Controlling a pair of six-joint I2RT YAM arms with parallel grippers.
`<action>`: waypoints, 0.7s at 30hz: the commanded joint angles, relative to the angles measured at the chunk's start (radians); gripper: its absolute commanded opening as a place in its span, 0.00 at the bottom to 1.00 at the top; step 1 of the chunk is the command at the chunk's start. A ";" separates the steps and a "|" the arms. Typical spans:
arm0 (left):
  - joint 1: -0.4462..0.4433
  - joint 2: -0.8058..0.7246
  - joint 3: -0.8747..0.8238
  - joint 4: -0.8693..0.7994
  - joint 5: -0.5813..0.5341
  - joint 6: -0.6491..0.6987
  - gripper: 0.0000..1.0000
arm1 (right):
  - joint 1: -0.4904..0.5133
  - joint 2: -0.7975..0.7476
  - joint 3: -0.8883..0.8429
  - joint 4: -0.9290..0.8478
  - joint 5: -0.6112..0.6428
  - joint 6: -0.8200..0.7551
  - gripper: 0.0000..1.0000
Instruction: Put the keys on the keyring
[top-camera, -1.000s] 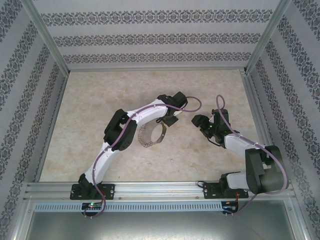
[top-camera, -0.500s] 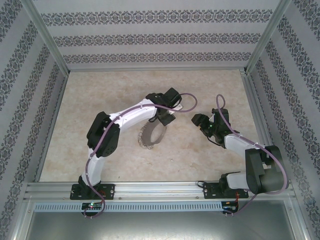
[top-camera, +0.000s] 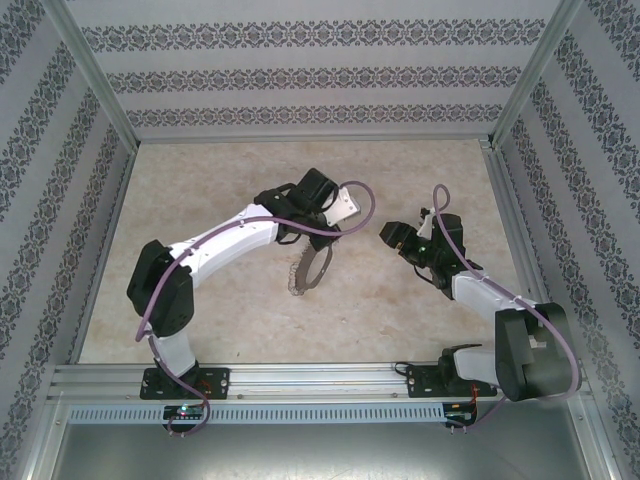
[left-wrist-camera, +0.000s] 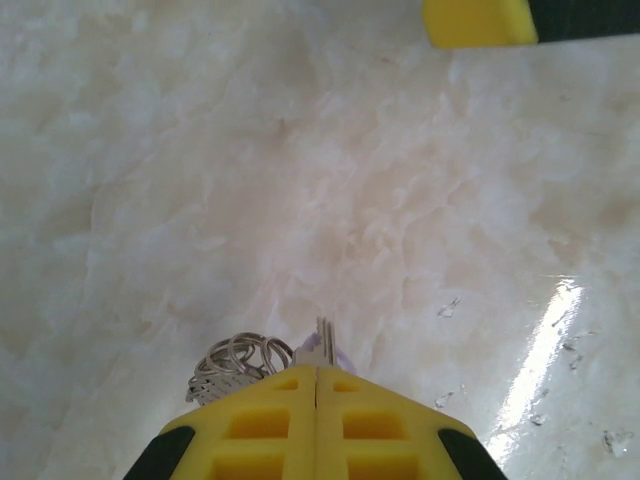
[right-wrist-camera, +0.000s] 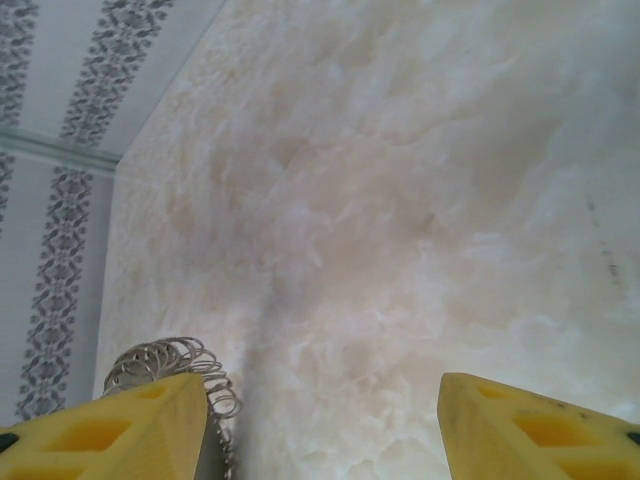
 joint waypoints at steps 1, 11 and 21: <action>0.030 -0.060 -0.034 0.075 0.109 0.042 0.00 | 0.011 -0.027 0.008 0.081 -0.113 -0.069 0.63; 0.096 -0.164 -0.122 0.154 0.343 0.057 0.00 | 0.053 0.001 0.056 0.153 -0.365 -0.160 0.64; 0.126 -0.175 -0.082 0.102 0.481 0.041 0.00 | 0.126 0.061 0.119 0.197 -0.513 -0.219 0.65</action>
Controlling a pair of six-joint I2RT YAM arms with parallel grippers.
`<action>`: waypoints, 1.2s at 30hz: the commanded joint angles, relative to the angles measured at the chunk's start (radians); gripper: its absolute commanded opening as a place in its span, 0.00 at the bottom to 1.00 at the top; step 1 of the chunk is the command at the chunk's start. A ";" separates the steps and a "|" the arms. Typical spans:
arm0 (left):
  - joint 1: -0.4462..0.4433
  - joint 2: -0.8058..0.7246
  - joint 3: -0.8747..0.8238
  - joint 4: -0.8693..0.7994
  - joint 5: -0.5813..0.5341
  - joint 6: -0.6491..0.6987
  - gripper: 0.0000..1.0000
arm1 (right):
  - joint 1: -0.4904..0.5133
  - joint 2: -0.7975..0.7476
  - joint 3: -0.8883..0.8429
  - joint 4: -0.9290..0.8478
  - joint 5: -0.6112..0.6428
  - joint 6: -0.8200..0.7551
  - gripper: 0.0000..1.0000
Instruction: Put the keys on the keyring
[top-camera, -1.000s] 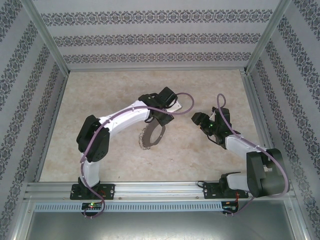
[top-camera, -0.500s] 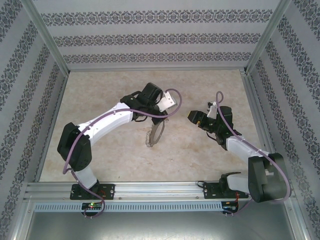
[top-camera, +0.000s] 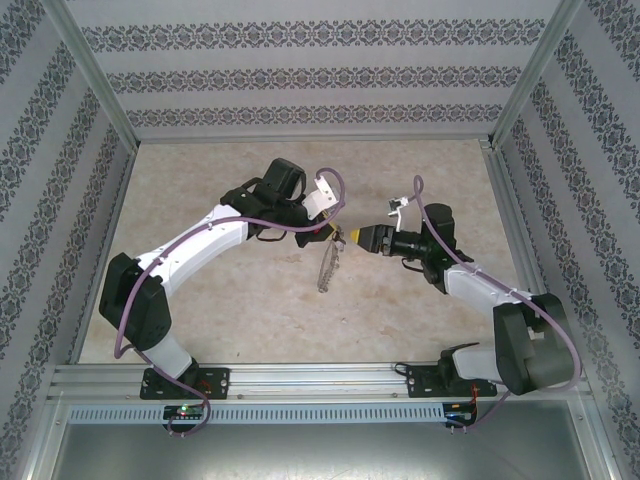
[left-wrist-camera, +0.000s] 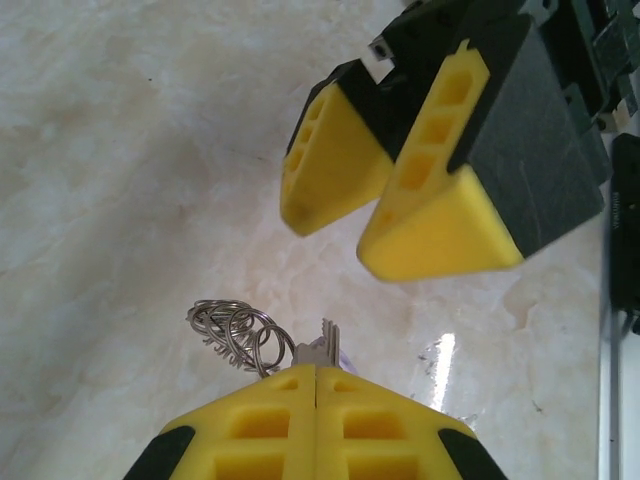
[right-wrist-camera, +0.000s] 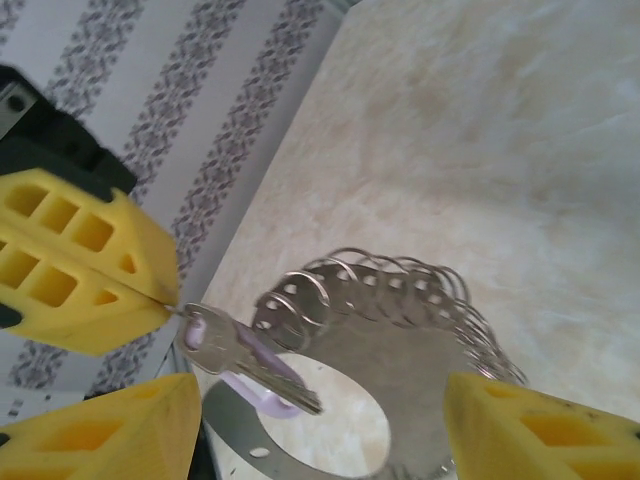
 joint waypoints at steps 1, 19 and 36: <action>0.013 -0.035 0.035 0.014 0.079 0.011 0.00 | 0.023 0.012 0.044 0.053 -0.089 -0.049 0.66; 0.013 -0.027 0.047 0.013 0.131 -0.004 0.00 | 0.068 0.072 0.071 0.073 -0.124 -0.063 0.66; 0.013 0.006 0.079 -0.054 0.174 0.022 0.00 | 0.077 0.088 0.078 0.092 -0.129 -0.054 0.56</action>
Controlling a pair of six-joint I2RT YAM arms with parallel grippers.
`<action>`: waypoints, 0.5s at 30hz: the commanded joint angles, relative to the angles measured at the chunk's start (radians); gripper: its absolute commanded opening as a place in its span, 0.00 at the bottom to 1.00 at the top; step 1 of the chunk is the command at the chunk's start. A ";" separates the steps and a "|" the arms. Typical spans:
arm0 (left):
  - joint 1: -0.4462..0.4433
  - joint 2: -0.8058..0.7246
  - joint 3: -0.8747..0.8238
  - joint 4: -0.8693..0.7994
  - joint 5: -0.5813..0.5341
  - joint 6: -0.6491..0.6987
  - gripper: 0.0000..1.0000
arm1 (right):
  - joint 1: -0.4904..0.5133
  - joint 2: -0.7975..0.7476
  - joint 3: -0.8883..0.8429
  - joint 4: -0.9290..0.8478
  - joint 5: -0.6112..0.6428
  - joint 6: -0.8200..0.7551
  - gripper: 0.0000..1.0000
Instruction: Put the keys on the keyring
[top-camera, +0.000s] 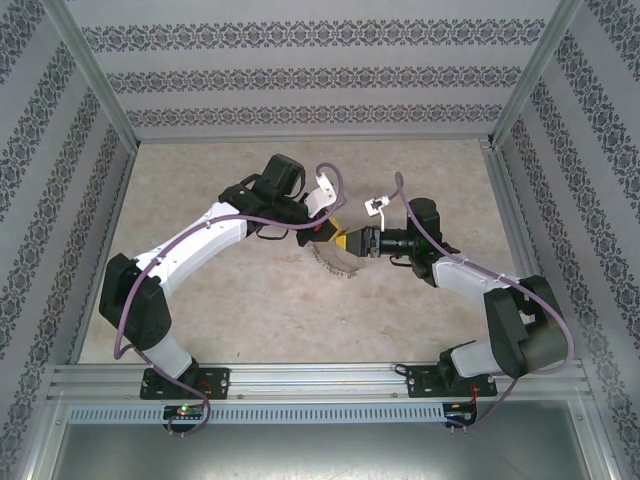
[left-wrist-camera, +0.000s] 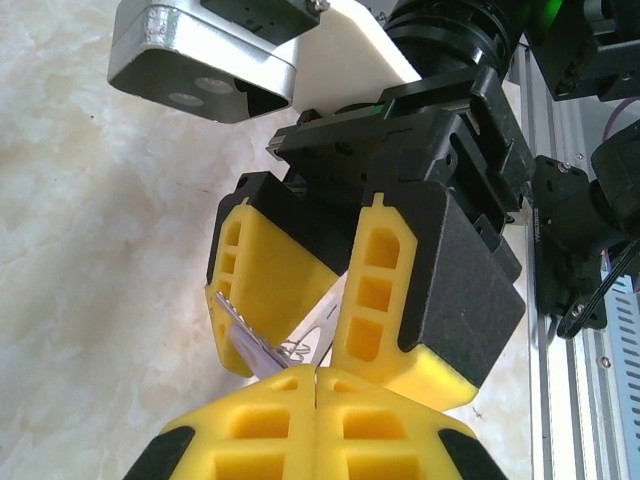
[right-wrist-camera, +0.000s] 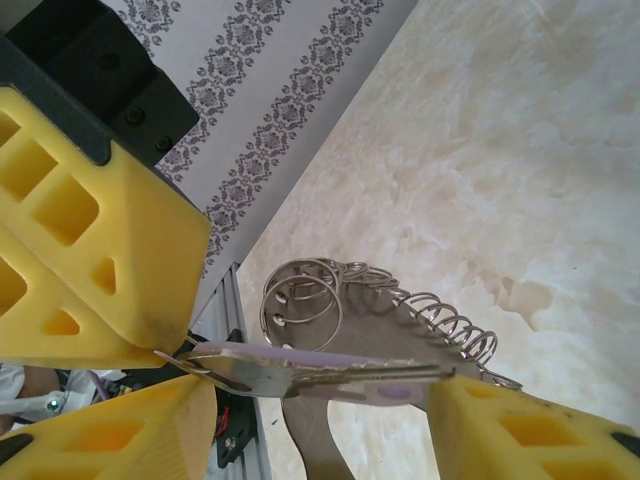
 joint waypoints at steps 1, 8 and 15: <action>0.012 0.006 0.042 -0.032 0.061 0.025 0.00 | 0.000 -0.008 0.018 0.036 -0.011 -0.022 0.54; 0.012 0.008 0.040 -0.034 0.066 0.025 0.00 | -0.014 -0.033 0.006 0.032 -0.002 -0.017 0.46; 0.012 0.011 0.043 -0.041 0.070 0.027 0.00 | -0.017 -0.052 -0.003 0.031 -0.003 -0.010 0.36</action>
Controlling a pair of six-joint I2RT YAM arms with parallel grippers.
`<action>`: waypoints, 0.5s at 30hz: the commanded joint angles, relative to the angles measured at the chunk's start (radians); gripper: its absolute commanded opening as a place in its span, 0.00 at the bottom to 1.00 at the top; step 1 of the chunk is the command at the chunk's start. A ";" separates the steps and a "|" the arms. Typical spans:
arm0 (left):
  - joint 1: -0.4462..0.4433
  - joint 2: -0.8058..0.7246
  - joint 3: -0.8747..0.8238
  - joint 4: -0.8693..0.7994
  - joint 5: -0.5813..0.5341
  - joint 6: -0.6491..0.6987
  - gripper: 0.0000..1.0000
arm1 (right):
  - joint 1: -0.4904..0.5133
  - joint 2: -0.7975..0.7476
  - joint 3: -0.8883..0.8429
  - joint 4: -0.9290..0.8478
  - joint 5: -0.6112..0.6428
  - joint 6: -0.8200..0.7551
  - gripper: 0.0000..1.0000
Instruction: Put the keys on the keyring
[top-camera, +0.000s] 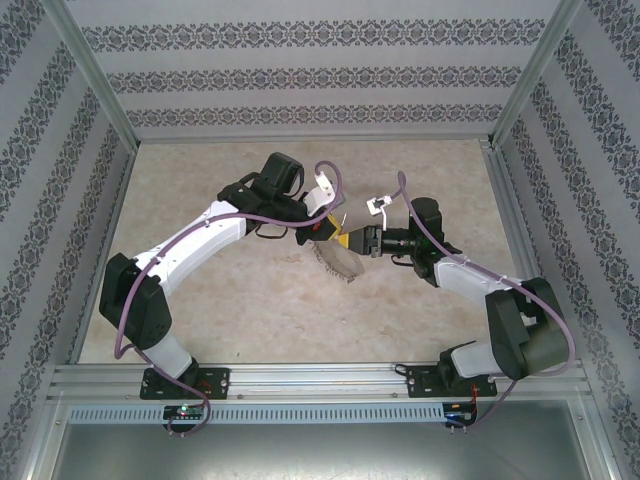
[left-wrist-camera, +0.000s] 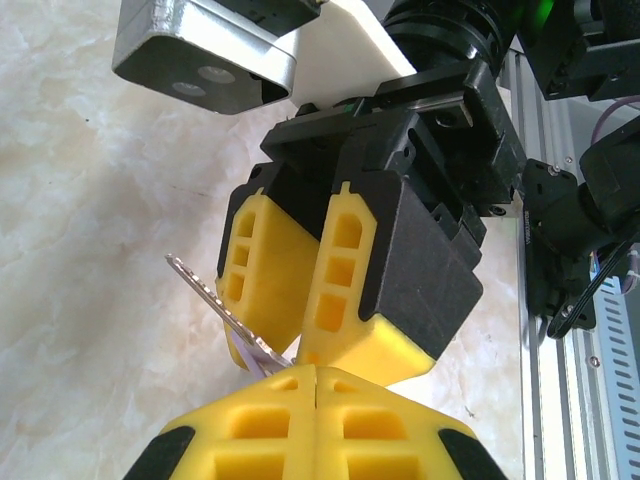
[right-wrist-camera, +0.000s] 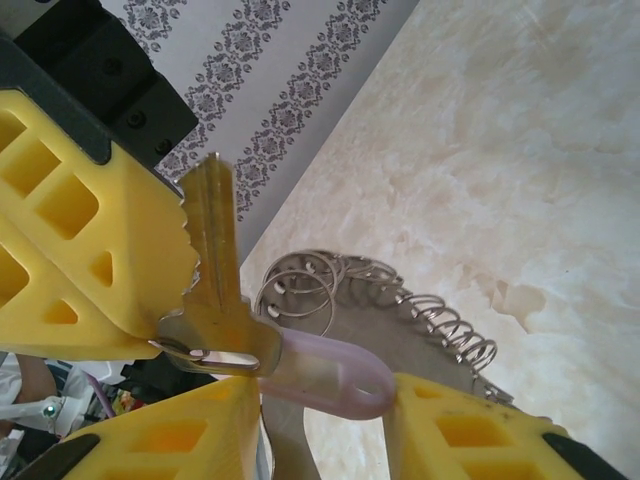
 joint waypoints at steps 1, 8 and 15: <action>0.004 0.008 0.032 -0.033 0.047 0.025 0.00 | -0.010 -0.041 -0.005 0.039 -0.004 -0.011 0.34; 0.005 0.014 0.042 -0.048 0.056 0.032 0.00 | -0.017 -0.071 -0.006 0.040 -0.003 0.002 0.56; 0.005 0.014 0.044 -0.056 0.064 0.037 0.00 | -0.022 -0.069 0.008 0.045 -0.016 0.008 0.57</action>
